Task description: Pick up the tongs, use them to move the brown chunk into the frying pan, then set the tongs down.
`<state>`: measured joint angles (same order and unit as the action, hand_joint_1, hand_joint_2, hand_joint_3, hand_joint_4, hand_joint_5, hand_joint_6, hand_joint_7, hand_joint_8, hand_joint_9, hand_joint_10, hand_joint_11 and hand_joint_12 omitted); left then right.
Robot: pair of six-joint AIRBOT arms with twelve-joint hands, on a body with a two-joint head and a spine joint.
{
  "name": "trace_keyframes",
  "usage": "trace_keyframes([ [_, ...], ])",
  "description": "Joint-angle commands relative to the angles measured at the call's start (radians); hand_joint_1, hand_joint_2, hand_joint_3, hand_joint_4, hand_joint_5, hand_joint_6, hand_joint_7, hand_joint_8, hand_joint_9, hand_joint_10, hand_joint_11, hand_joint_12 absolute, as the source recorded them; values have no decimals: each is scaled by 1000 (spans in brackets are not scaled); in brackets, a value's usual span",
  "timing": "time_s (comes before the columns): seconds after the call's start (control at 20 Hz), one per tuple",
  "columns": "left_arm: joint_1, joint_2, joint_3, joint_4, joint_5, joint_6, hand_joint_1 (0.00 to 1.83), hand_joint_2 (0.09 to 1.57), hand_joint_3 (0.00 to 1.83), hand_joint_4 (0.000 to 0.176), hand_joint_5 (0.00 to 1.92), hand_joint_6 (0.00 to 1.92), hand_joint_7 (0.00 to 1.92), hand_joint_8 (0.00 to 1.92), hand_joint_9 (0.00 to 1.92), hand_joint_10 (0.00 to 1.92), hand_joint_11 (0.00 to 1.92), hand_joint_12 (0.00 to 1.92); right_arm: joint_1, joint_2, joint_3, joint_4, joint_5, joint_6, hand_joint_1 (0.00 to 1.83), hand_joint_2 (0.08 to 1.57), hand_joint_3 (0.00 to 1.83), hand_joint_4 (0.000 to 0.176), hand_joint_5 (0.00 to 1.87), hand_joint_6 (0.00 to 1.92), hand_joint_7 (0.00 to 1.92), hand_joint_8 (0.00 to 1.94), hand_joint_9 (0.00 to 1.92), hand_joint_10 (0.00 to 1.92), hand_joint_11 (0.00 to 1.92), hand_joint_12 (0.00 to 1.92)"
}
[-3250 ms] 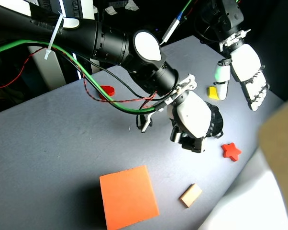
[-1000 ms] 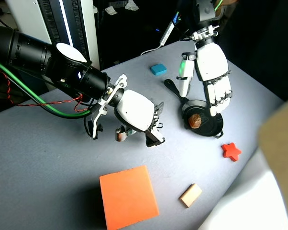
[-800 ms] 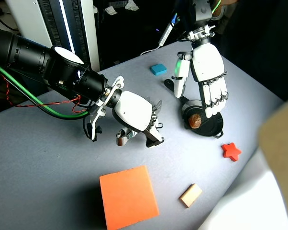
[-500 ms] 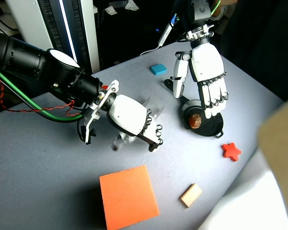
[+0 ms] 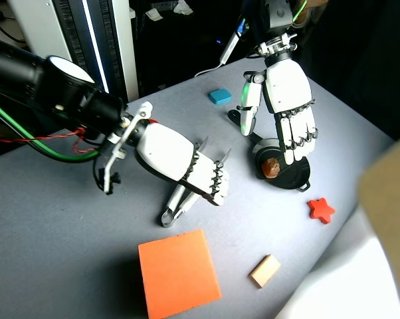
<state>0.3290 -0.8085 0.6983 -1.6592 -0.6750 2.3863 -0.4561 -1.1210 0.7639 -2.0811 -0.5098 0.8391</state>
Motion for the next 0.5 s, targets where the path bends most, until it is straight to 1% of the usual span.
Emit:
trace_keyframes([
  [0.0,-16,1,-4,63,-9,2,141,1324,0,22,114,11,148,10,142,12,0,381,17,17,-15,-46,-49,6,190,990,11,0,88,19,196,31,197,47,0,667],
  [0.05,-27,1,-6,63,0,2,153,1320,0,26,172,24,251,29,224,33,0,483,25,52,-45,-46,-35,6,177,1037,15,0,237,61,378,59,394,123,0,1131],
  [0.1,-43,0,-8,65,0,5,167,1316,0,20,244,39,337,36,298,48,0,650,34,92,-77,-45,-22,4,165,1069,20,0,338,92,482,76,496,170,0,1331],
  [0.15,-56,-1,-9,67,0,19,169,1316,0,7,363,58,467,49,404,76,0,989,40,122,-101,-31,-19,-1,197,1085,6,0,459,131,657,75,610,377,71,1517],
  [0.2,-65,-1,-11,67,0,27,158,1323,0,0,452,75,564,66,485,105,0,1175,55,153,-124,34,-11,-54,256,1086,1,0,533,181,762,84,637,617,161,1584],
  [0.25,-72,-1,-13,75,7,27,158,1344,0,0,572,62,705,120,540,385,77,1399,73,180,-149,140,0,-148,301,1105,3,0,655,330,844,317,657,1067,341,1714],
  [0.3,-77,-1,-16,82,14,35,175,1350,0,0,659,80,738,326,516,762,160,1518,86,203,-167,235,0,-225,432,1083,0,0,821,404,923,615,754,1302,517,1778],
  [0.35,-78,-1,-21,82,21,37,177,1358,1,0,703,126,692,673,512,1035,236,1592,100,230,-185,313,0,-301,420,1113,4,0,934,542,993,951,844,1460,624,1844],
  [0.4,-78,-1,-27,82,22,38,272,1352,0,0,718,387,696,1091,570,1321,325,1750,112,253,-200,361,-2,-341,403,1149,8,0,945,712,1012,1141,867,1578,654,1906],
  [0.45,-78,-1,-32,84,24,38,303,1359,1,0,653,800,678,1388,568,1603,374,1887,124,275,-212,399,-4,-370,518,1192,11,0,951,988,1049,1307,902,1695,746,1918],
])
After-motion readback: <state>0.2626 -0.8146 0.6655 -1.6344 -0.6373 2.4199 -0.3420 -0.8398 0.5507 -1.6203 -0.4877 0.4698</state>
